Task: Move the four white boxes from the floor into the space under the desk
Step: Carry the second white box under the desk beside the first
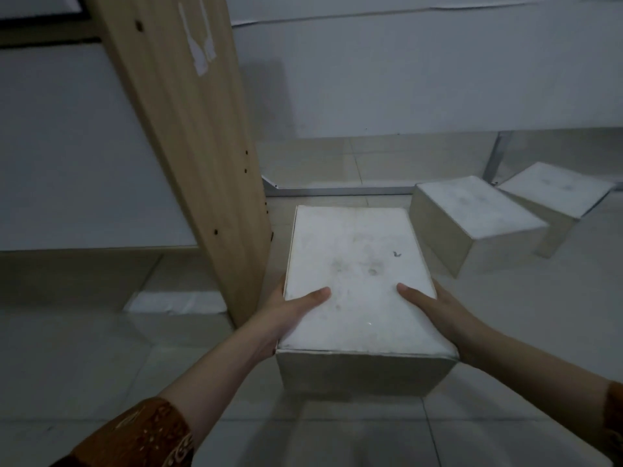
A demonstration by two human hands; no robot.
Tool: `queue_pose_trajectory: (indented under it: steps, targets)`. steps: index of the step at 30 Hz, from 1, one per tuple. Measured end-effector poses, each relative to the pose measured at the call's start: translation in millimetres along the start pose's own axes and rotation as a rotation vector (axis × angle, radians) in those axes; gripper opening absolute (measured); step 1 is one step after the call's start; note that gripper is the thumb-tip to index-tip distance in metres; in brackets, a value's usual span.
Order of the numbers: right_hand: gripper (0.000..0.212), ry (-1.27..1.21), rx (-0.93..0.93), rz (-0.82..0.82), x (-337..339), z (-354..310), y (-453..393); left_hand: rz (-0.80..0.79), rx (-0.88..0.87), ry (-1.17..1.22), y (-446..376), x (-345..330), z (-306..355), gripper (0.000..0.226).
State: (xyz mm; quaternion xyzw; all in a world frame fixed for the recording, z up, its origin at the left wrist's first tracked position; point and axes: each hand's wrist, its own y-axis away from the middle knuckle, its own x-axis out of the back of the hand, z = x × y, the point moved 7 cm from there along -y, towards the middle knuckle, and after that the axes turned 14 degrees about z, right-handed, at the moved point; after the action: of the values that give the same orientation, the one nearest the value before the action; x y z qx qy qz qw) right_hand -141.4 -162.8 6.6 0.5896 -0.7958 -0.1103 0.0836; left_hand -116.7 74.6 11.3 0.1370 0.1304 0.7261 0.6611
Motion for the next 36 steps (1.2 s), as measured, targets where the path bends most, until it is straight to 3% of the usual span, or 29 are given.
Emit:
queue_pose_trajectory:
  steps: [9,12,15,21,26,32,36]
  targets:
    - [0.031,0.008,-0.040,0.001,-59,43,124,-0.046,0.047,-0.013,80,101,-44,0.051]
    - [0.042,0.027,-0.043,-0.023,-92,54,156,-0.026,0.006,0.010,108,148,-51,0.058]
    - [0.034,-0.007,-0.040,-0.067,-131,64,182,-0.003,0.006,0.014,132,199,-58,0.067]
    - [0.036,-0.022,-0.051,-0.197,-234,84,222,0.141,0.027,0.039,163,311,-74,0.041]
    - [0.039,0.023,-0.073,-0.320,-327,93,234,0.367,0.010,0.029,163,407,-83,0.033]
    - [0.021,0.039,-0.121,-0.432,-426,98,232,0.514,0.045,-0.024,150,498,-87,0.027]
    - [0.045,0.072,-0.144,-0.479,-483,95,216,0.520,0.065,-0.049,132,540,-76,0.039]
